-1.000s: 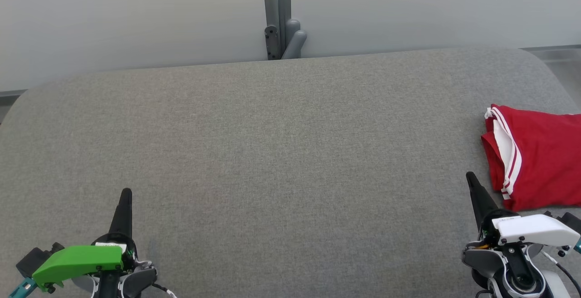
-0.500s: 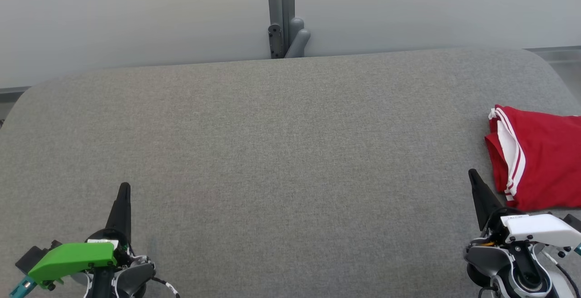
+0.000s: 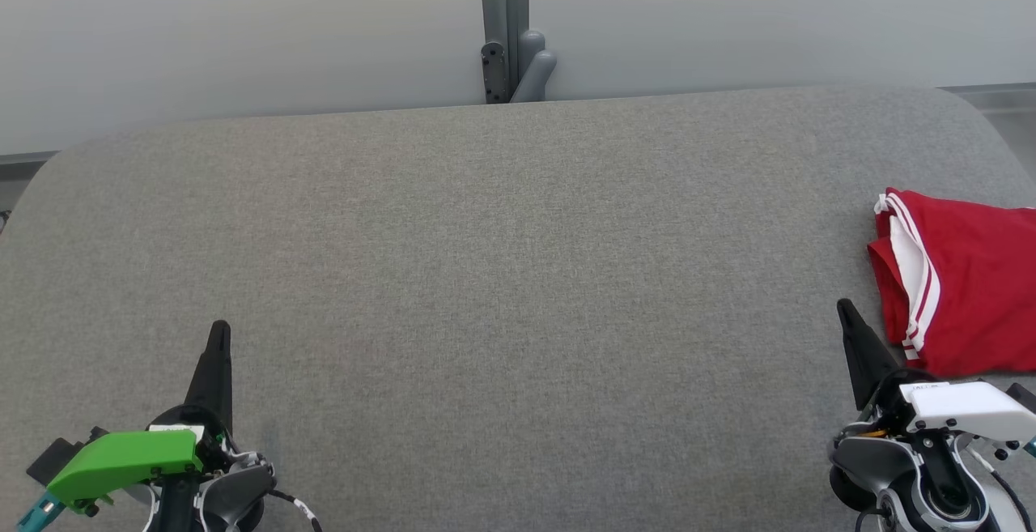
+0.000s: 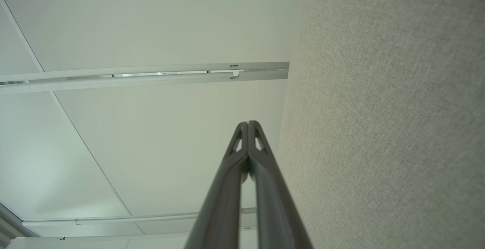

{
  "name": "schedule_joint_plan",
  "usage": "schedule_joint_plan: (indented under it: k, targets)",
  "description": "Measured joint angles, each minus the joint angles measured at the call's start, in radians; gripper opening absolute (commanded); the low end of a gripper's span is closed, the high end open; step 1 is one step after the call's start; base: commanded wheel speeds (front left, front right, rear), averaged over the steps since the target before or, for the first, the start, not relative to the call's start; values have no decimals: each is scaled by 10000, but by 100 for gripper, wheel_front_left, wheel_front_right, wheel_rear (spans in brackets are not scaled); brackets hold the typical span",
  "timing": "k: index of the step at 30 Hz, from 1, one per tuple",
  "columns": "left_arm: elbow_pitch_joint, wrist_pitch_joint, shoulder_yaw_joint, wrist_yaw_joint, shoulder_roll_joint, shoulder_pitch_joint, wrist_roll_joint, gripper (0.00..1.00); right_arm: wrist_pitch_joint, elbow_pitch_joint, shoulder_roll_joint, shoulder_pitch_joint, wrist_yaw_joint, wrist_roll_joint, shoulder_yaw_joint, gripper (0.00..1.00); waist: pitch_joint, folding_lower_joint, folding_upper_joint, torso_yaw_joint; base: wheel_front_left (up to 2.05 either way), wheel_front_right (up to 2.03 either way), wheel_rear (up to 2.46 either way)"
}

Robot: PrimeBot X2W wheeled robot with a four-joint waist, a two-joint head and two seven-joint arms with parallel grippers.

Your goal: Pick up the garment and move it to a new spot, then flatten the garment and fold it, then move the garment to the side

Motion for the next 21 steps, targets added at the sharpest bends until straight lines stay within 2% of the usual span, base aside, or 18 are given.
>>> schedule_joint_plan:
  k: [21]
  targets:
    - [-4, 0, 0, 0, 0, -1, 0, 0, 0, -2, 0, -1, 0, 0, 0, 0, 0, 0, 0, 0, 0, 0, 0]
